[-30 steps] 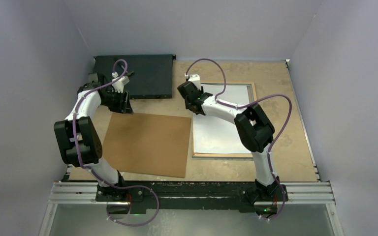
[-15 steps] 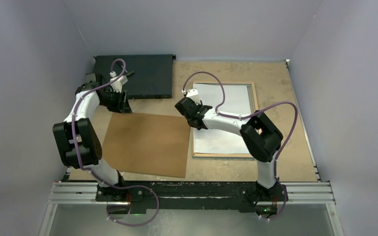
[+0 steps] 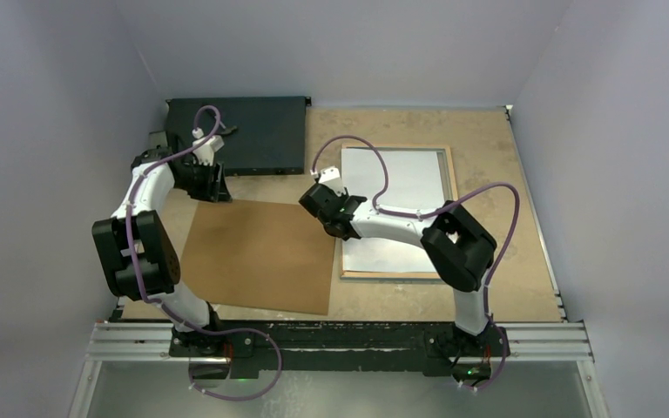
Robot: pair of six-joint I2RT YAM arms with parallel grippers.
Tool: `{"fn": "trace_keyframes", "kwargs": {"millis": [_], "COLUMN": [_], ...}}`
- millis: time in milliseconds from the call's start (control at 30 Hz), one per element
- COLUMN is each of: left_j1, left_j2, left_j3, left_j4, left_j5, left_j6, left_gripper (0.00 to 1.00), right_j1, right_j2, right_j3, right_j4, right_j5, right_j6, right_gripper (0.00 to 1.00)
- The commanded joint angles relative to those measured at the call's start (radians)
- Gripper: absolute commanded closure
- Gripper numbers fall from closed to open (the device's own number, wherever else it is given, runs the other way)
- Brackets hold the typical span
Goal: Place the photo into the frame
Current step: Adjust the photo in the photo frame.
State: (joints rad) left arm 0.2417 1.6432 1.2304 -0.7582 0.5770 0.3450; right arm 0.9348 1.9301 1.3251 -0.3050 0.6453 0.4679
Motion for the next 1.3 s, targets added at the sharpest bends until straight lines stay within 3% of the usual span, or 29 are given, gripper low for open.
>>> {"fn": "trace_keyframes", "kwargs": {"millis": [0,400,1267], "left_j1": [0.014,0.023,0.035], "left_j2": [-0.035,-0.034,-0.034], "left_j3": [-0.002,0.003,0.014], "left_j4": [-0.001,-0.01,-0.022], "left_j5": [0.036,0.04,0.055], "left_j6": [0.026,0.031,0.038], "left_gripper": [0.57,0.57,0.57], "right_j1": [-0.002,-0.002,-0.001], "right_j2": [0.004,-0.001,-0.05], "right_j3": [-0.011,-0.047,-0.005], "right_j4": [-0.022,-0.016,-0.039], "right_j5": [0.048,0.033,0.117], "right_j6": [0.031,0.039,0.033], "right_gripper": [0.64,0.75,0.74]}}
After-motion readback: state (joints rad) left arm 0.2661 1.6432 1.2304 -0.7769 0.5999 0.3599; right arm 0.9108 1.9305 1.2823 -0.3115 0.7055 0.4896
